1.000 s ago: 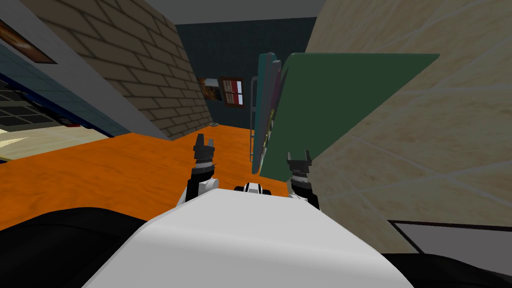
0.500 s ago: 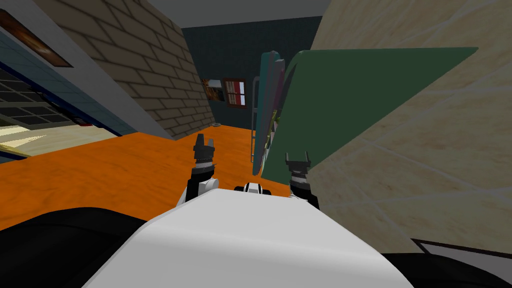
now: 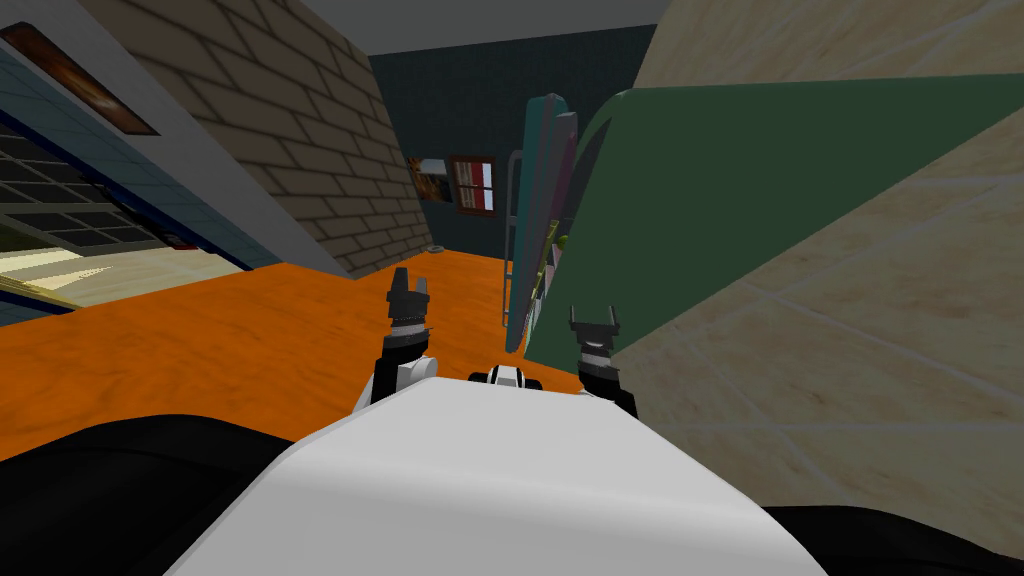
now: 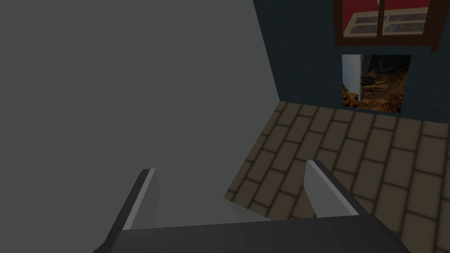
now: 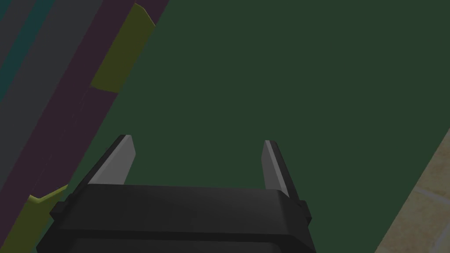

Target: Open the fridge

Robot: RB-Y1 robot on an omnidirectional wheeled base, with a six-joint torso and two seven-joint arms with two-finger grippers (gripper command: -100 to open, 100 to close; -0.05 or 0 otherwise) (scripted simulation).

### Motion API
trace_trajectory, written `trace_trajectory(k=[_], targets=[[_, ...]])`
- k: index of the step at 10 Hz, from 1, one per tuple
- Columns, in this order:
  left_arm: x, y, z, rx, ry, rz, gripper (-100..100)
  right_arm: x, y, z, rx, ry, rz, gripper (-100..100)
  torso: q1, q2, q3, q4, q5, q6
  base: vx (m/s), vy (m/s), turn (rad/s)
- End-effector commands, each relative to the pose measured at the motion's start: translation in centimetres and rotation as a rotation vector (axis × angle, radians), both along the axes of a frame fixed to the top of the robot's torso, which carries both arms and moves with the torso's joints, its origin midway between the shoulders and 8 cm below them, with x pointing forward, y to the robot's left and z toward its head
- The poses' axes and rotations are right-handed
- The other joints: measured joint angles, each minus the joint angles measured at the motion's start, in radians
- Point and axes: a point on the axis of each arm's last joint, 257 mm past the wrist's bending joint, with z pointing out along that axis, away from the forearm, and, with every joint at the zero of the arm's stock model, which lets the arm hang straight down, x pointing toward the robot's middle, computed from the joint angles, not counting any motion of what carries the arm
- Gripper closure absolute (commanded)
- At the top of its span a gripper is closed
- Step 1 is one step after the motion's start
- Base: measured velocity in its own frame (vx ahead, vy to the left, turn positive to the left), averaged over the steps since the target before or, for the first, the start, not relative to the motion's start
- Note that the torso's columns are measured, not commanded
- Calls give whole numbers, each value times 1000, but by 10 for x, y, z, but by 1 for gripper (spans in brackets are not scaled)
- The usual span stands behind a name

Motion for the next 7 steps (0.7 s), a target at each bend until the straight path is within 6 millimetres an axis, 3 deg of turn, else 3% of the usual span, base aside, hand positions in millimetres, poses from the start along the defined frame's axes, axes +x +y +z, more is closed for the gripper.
trace_trajectory(k=[1, 7], targets=[[0, 0, 0, 0, 0, 0, 0, 0, 0, -6, 105, 13, 39, -100, 0, -1, 0, 0, 0, 0, 48, 19, 29], [0, 0, 0, 0, 0, 0, 0, 1, 2, -22, 388, 48, 135, -100, 0, -1, -1, 0, 0, 0, 55, 25, 44]])
